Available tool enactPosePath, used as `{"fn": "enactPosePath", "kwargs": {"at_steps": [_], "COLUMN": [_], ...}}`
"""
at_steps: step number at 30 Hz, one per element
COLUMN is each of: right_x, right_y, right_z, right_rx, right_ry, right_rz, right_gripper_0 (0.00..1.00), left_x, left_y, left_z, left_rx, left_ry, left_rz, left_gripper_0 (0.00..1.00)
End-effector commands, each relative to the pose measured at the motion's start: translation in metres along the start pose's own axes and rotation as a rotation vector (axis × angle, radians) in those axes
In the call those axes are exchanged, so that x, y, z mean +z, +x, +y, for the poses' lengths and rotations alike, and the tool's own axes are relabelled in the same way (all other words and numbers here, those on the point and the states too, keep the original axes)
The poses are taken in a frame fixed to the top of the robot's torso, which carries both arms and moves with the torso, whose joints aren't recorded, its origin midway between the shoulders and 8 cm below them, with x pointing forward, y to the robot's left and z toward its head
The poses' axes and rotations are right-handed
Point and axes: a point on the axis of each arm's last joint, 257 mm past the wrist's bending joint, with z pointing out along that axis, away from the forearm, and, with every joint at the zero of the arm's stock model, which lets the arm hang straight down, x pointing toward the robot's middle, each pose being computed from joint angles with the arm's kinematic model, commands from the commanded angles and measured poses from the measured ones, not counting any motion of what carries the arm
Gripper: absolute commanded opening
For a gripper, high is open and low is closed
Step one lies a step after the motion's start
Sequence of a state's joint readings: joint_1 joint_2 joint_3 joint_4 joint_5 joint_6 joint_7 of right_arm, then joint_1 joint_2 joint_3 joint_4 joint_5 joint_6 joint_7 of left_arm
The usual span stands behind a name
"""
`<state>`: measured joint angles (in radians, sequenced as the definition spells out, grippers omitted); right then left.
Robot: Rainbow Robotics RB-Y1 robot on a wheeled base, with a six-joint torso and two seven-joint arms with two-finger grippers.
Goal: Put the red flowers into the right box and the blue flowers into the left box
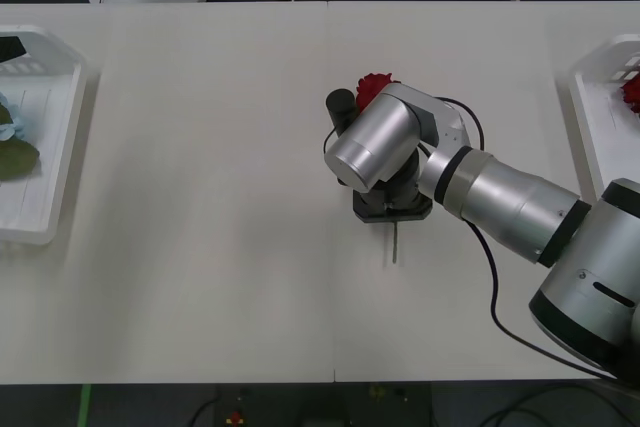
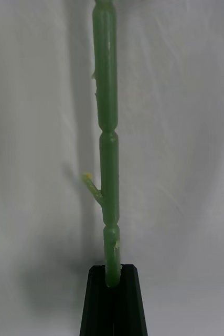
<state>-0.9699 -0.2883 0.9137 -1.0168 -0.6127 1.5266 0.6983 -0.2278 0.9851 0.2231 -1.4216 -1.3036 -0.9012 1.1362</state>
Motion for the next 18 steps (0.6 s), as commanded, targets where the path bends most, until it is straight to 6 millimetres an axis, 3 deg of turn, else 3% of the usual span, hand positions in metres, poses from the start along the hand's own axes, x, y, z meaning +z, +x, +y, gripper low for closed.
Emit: {"fn": "enactPosePath", "kwargs": {"at_steps": [1,7,10,14,16,18], "right_x": [0.005,-0.005,-0.008,-0.004,0.000,0.004], "right_y": [0.026,0.065,0.080,0.083,0.079,0.078], "right_z": [-0.058,-0.096,-0.117,-0.129,-0.132,-0.133], "right_rx": [-0.141,-0.229,-0.247,-0.258,-0.260,-0.260], "right_ry": [0.097,0.090,0.089,0.097,0.108,0.112], "right_rz": [0.027,0.047,0.051,0.033,0.015,0.009], "right_gripper_0": [0.00,0.00,0.00,0.00,0.31,0.53], "left_x": [0.021,0.046,0.061,0.070,0.075,0.075], "left_y": [0.032,0.033,0.028,0.018,0.007,-0.002], "left_z": [-0.033,-0.064,-0.072,-0.068,-0.056,-0.044], "left_rx": [-0.003,0.033,0.119,0.286,0.479,0.645], "left_ry": [0.088,0.151,0.114,0.005,-0.106,-0.202], "left_rz": [0.039,-0.056,-0.152,-0.251,-0.291,-0.302], "left_gripper_0": [1.00,1.00,1.00,1.00,1.00,1.00]}}
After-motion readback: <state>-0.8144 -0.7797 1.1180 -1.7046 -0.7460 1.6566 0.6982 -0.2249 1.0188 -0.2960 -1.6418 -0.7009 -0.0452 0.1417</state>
